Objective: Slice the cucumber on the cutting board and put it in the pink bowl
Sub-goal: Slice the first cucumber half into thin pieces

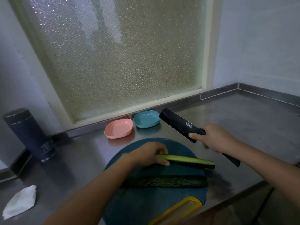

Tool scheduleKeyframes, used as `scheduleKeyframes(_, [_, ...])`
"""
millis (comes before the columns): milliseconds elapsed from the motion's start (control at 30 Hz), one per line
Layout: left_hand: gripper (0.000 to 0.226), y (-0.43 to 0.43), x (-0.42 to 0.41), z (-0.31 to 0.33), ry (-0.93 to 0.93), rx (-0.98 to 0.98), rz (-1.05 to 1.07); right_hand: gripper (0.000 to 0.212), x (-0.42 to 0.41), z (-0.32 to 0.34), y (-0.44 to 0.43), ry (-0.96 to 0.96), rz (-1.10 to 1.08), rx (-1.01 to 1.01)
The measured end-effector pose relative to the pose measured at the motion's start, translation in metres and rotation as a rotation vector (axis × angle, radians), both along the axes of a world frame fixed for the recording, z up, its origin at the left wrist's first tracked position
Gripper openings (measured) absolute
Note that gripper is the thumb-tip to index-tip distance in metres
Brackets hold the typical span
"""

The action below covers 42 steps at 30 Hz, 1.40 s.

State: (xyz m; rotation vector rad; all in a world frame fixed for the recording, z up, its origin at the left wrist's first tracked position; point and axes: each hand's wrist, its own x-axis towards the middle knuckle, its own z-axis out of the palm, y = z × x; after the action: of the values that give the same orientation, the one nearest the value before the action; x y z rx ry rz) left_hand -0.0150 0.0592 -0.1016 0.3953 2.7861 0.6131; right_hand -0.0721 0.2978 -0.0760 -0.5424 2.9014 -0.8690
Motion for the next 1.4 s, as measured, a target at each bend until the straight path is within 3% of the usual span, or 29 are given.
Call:
scheduleKeyframes(67, [0.028,-0.007,0.001,0.015,-0.198,0.002,-0.024,0.038,-0.002,0.0,0.004,0.009,0.008,0.02])
scheduleKeyframes(200, [0.027,-0.028,-0.003,0.046,-0.578,-0.204,-0.117,0.041,-0.002,-0.005,0.007,-0.038,0.025,0.086])
scheduleKeyframes(267, [0.029,-0.036,-0.01,0.053,-0.785,-0.155,-0.105,0.04,-0.003,-0.006,0.007,-0.05,0.027,0.101])
scheduleKeyframes(333, [0.033,-0.037,-0.017,0.055,-0.867,-0.115,-0.055,0.037,-0.005,-0.005,0.009,-0.058,0.026,0.082])
scheduleKeyframes(400, [0.036,-0.033,-0.023,0.057,-0.796,-0.148,0.015,0.036,-0.007,-0.003,0.01,-0.059,0.025,0.061])
scheduleKeyframes(533, [0.035,-0.028,-0.028,0.047,-0.376,-0.342,0.001,0.034,-0.006,-0.005,0.013,-0.098,0.013,0.014])
scheduleKeyframes(733, [0.03,-0.022,0.0,0.033,-0.147,-0.141,0.093,0.023,0.002,-0.023,0.013,-0.187,-0.007,-0.034])
scheduleKeyframes(833, [0.041,-0.006,0.026,0.022,0.047,-0.107,0.064,0.023,0.003,-0.03,0.012,-0.183,-0.009,-0.043])
scheduleKeyframes(900, [0.06,0.01,0.047,0.01,0.088,-0.078,0.003,0.024,0.003,-0.033,0.009,-0.126,0.008,-0.057])
scheduleKeyframes(1033, [0.085,0.039,0.071,-0.021,0.219,-0.273,-0.044,0.022,0.005,-0.033,0.0,-0.045,0.059,-0.178])
scheduleKeyframes(1233, [0.078,0.04,0.073,-0.035,0.353,-0.308,0.002,0.018,0.01,-0.027,-0.006,-0.197,0.22,-0.119])
scheduleKeyframes(1400, [0.074,0.041,0.075,-0.035,0.369,-0.313,0.0,0.015,0.009,-0.02,-0.009,-0.197,0.231,-0.058])
